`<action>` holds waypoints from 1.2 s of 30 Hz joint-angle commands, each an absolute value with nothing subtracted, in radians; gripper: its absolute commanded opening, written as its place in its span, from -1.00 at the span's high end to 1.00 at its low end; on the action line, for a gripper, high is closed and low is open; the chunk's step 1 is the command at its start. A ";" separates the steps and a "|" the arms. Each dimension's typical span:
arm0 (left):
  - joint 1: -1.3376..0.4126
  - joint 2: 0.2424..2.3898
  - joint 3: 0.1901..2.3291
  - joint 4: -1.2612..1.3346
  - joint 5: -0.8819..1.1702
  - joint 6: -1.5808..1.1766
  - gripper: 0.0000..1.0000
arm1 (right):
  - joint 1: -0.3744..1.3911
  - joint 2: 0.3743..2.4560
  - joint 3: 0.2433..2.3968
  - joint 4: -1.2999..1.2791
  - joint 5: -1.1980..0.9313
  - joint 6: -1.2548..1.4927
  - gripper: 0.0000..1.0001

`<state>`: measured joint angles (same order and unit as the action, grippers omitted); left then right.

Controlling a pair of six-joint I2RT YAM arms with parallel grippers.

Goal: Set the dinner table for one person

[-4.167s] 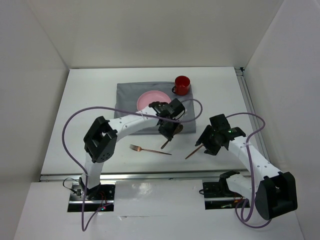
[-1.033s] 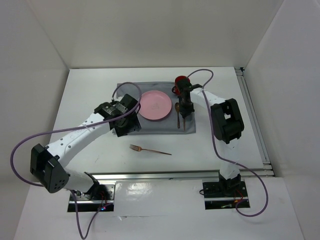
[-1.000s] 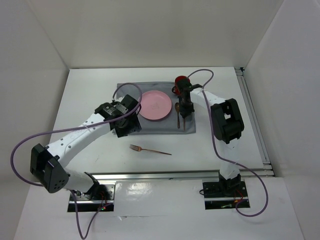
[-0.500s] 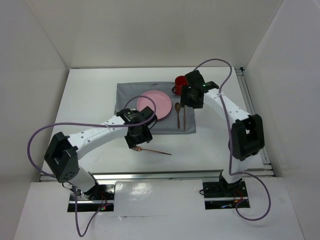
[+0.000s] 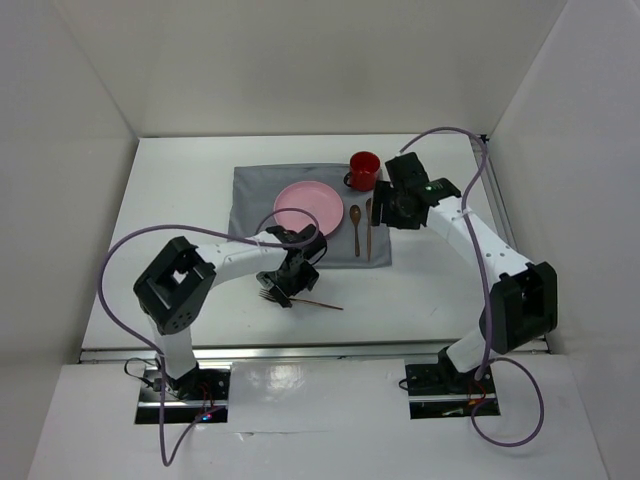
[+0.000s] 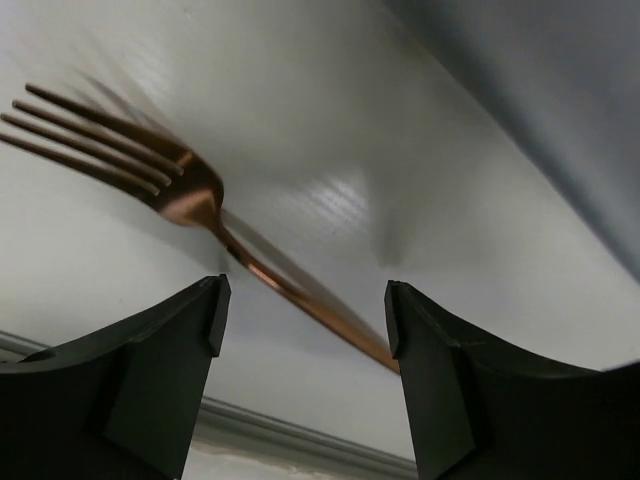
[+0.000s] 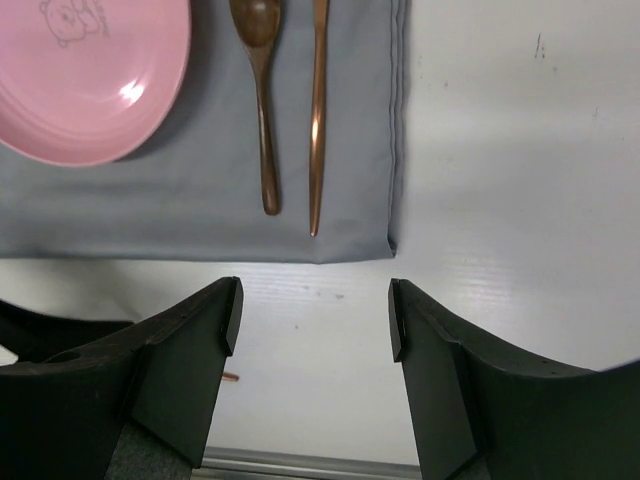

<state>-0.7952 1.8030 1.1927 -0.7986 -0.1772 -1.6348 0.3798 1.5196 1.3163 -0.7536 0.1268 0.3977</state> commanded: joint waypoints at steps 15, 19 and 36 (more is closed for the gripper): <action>-0.845 1.697 1.120 -0.895 -0.198 -1.683 1.00 | 0.368 1.454 1.264 -0.778 0.150 0.383 -0.43; -0.854 1.611 1.182 -1.023 -0.271 -1.501 1.00 | 0.368 1.463 1.273 -0.778 0.150 0.393 -0.43; -0.445 1.980 1.839 -1.077 -0.493 -0.560 1.00 | 0.368 1.391 1.263 -0.810 0.043 0.465 -0.43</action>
